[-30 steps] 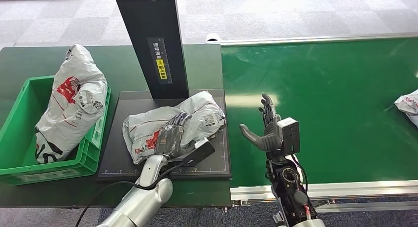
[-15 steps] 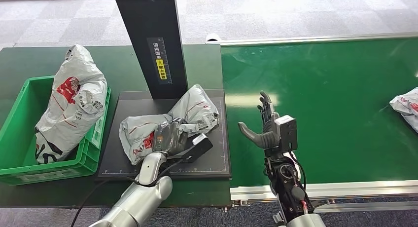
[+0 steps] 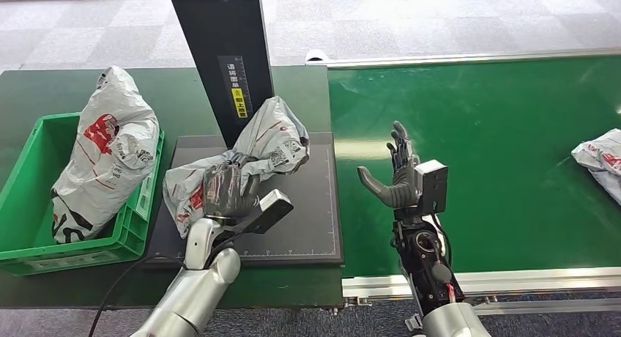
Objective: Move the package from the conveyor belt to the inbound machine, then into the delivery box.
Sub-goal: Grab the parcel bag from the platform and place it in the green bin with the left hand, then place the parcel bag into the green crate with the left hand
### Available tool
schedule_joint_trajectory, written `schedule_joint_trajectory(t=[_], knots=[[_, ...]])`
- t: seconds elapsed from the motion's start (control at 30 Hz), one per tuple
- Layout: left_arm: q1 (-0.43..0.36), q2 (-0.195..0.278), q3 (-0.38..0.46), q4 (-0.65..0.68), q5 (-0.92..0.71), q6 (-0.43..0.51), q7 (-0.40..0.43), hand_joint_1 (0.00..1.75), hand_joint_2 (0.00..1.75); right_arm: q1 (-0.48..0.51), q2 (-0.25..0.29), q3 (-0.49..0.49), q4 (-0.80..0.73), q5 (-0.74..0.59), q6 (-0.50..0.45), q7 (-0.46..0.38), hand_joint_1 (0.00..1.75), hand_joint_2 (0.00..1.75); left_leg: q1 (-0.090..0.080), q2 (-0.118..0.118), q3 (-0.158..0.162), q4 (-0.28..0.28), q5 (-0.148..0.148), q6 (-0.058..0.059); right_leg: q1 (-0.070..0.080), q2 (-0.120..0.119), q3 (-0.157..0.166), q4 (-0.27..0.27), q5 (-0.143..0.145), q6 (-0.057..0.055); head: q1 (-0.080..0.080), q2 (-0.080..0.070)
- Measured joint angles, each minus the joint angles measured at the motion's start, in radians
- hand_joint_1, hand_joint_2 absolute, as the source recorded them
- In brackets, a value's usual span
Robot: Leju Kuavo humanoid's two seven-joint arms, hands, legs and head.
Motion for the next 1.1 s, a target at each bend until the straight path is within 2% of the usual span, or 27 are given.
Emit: schedule_joint_trajectory(t=[0.1,0.13,0.27,0.33,0.53,0.73,0.97,1.1], knots=[[0.014,-0.006,0.028,-0.035,0.0,0.0,-0.029,1.75,1.75,-0.004,0.002,0.0,0.008,0.0,0.0,-0.002,0.0,1.75,0.0,0.0,0.0,0.0,0.0,0.0,0.0,0.0,0.0,0.0,0.0,0.0,0.0,0.0],[0.021,-0.012,0.043,-0.054,0.004,0.0,-0.075,1.75,1.75,-0.006,0.002,0.0,0.011,-0.002,-0.001,-0.006,0.0,1.75,0.0,0.0,0.0,0.0,0.0,0.0,0.0,0.0,0.0,0.0,0.0,0.0,0.0,0.0],[0.071,-0.066,0.135,-0.215,0.084,0.0,-0.377,1.75,1.75,-0.013,0.002,0.0,0.022,-0.023,-0.01,-0.027,0.0,1.75,0.0,0.0,0.0,0.0,0.0,0.0,0.0,0.0,0.0,0.0,0.0,0.0,0.0,0.0],[0.094,-0.083,0.151,-0.339,0.148,0.0,-0.428,1.75,1.75,-0.018,0.002,-0.001,0.028,-0.036,-0.013,-0.033,0.0,1.75,0.0,0.0,0.0,0.0,0.0,0.0,0.0,0.0,0.0,0.0,0.0,0.0,0.0,0.0],[0.133,-0.089,0.124,-0.713,0.215,0.0,-0.441,1.75,1.75,-0.036,0.002,-0.001,0.048,-0.059,-0.012,-0.041,0.0,1.75,0.0,0.0,0.0,0.0,0.0,0.0,0.0,0.0,0.0,0.0,0.0,0.0,0.0,0.0],[0.148,-0.085,0.087,-0.974,0.267,0.0,-0.442,1.75,1.75,-0.05,0.017,0.0,0.063,-0.069,-0.032,-0.04,0.0,1.75,0.0,0.0,0.0,0.0,0.0,0.0,0.0,0.0,0.0,0.0,0.0,0.0,0.0,0.0],[0.148,-0.083,0.08,-1.122,0.268,-0.001,-0.442,1.75,1.75,-0.05,0.045,0.003,0.061,-0.073,-0.08,-0.019,0.0,1.75,0.0,0.0,0.0,0.0,0.0,0.0,0.0,0.0,0.0,0.0,0.0,0.0,0.0,0.0],[0.148,-0.077,0.125,-1.143,0.248,-0.001,-0.442,1.75,1.75,-0.022,0.057,0.011,0.026,-0.066,-0.096,0.002,0.0,1.75,0.0,0.0,0.0,0.0,0.0,0.0,0.0,0.0,0.0,0.0,0.0,0.0,0.0,0.0]])
